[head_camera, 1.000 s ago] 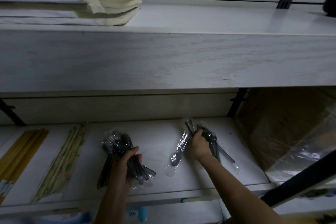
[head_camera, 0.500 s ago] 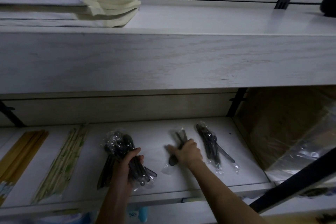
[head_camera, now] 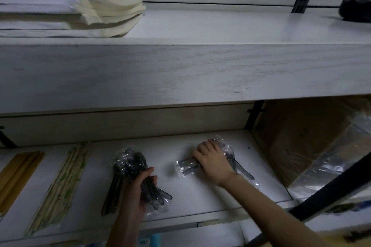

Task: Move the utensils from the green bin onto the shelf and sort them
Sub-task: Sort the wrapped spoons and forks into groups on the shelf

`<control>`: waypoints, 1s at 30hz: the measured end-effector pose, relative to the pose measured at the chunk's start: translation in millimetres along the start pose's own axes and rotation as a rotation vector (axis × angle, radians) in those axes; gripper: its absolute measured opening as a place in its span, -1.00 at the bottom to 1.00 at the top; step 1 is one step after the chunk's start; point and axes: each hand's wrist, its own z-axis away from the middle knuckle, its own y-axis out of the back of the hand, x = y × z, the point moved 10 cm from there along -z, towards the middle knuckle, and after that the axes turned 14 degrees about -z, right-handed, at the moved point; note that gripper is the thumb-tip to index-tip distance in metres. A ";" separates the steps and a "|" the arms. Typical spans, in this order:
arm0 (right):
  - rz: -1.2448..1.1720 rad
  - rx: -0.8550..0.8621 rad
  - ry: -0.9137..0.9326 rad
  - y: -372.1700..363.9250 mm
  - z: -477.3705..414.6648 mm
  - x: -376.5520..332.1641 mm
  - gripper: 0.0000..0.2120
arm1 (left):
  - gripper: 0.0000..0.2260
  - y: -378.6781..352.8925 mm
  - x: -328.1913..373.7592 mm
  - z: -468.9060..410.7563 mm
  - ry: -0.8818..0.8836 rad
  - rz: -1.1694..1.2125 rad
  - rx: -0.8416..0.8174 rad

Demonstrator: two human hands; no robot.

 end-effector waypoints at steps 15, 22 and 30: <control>-0.467 0.179 -0.588 3.4 67.6 127.0 -0.58 | -0.92 -30.1 -19.9 -12.5 0.065 -0.056 -0.050; -0.683 0.090 -1.052 -39.9 103.1 107.8 0.10 | -0.91 -45.7 -29.5 -17.0 0.097 -0.100 -0.082; -0.604 0.063 -0.904 -48.5 71.0 86.2 -0.40 | -0.89 -51.6 -39.5 -18.0 0.114 -0.164 -0.083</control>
